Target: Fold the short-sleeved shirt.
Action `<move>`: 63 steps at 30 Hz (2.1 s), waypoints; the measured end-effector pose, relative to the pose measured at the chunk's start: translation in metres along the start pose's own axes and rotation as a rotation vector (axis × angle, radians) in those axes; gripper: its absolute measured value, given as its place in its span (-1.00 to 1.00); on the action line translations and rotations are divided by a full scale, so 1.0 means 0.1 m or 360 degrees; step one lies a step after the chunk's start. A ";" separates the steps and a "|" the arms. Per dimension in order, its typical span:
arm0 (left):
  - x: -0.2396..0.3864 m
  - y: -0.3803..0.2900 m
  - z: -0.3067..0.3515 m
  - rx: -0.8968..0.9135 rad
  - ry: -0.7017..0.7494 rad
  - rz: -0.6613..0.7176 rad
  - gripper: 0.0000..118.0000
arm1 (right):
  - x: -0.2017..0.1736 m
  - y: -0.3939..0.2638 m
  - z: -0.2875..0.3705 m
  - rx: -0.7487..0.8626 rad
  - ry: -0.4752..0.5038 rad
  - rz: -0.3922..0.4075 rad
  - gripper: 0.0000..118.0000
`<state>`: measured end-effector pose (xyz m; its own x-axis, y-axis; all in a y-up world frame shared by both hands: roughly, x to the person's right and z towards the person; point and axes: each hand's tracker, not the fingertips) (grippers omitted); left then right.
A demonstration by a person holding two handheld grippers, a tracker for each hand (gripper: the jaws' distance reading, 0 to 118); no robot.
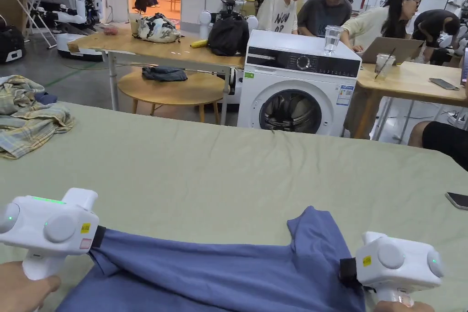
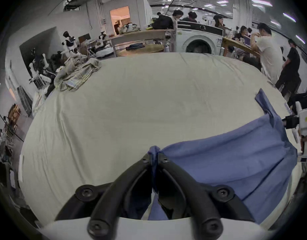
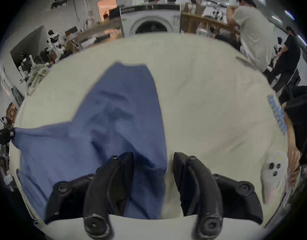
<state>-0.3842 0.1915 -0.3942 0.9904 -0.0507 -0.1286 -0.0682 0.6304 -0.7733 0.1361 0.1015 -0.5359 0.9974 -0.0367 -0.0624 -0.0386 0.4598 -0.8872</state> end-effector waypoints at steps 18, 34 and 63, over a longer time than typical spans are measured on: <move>-0.22 0.24 0.35 0.0174 -0.0043 0.0082 -1.00 | -0.06 0.03 1.00 0.0621 -0.0141 0.0090 -1.00; -0.42 1.37 2.20 0.0673 0.0035 0.0130 -1.00 | -0.12 0.60 3.33 0.1302 -0.0173 0.0138 -1.00; -0.73 2.89 3.01 0.1045 0.0127 0.0223 -1.00 | -0.49 1.98 4.46 0.1708 -0.0251 0.0048 -1.00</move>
<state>-0.4401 0.6103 -0.4214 0.9639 0.0248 -0.2650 -0.0831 0.9739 -0.2112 0.1064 0.5902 -0.5049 0.9965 0.0667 0.0501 -0.0658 0.9977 -0.0188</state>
